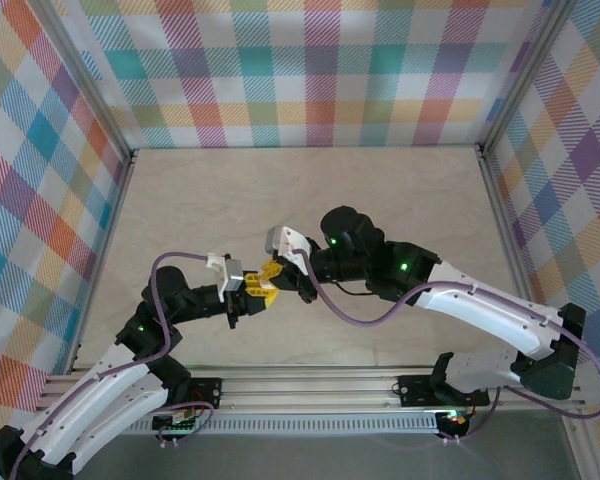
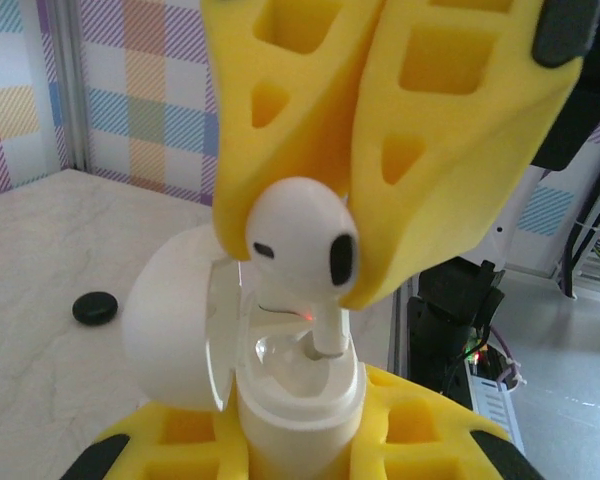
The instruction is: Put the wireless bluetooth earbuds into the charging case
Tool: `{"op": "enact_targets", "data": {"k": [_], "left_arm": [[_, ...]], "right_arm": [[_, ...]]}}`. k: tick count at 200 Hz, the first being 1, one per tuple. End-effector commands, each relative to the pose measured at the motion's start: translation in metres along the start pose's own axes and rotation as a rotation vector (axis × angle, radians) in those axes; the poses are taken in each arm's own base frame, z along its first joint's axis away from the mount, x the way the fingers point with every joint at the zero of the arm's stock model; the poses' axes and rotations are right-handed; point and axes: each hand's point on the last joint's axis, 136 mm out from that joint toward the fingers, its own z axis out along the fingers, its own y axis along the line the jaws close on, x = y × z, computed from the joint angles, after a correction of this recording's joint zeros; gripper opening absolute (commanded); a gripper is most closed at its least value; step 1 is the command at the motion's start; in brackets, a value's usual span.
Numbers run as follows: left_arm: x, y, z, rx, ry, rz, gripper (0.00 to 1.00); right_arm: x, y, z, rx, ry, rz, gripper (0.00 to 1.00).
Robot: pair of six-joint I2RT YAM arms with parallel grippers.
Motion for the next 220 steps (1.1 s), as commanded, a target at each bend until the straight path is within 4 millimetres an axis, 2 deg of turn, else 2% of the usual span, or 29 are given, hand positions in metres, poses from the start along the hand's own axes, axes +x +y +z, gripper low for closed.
{"op": "enact_targets", "data": {"k": [1, 136, 199, 220], "left_arm": [[-0.011, -0.007, -0.001, 0.021, -0.031, 0.028, 0.00], [-0.010, -0.003, -0.002, -0.007, -0.039, 0.034, 0.00], [-0.014, -0.003, -0.003, -0.010, -0.046, 0.039, 0.00], [-0.015, -0.003, -0.003, -0.013, -0.047, 0.040, 0.00]], "right_arm": [[0.002, 0.003, 0.004, -0.012, 0.022, -0.020, 0.00], [0.009, 0.001, -0.007, 0.023, 0.055, -0.027, 0.00], [0.023, 0.007, -0.001, -0.009, 0.083, -0.010, 0.00], [0.027, 0.002, -0.003, 0.019, 0.100, 0.001, 0.00]]}}
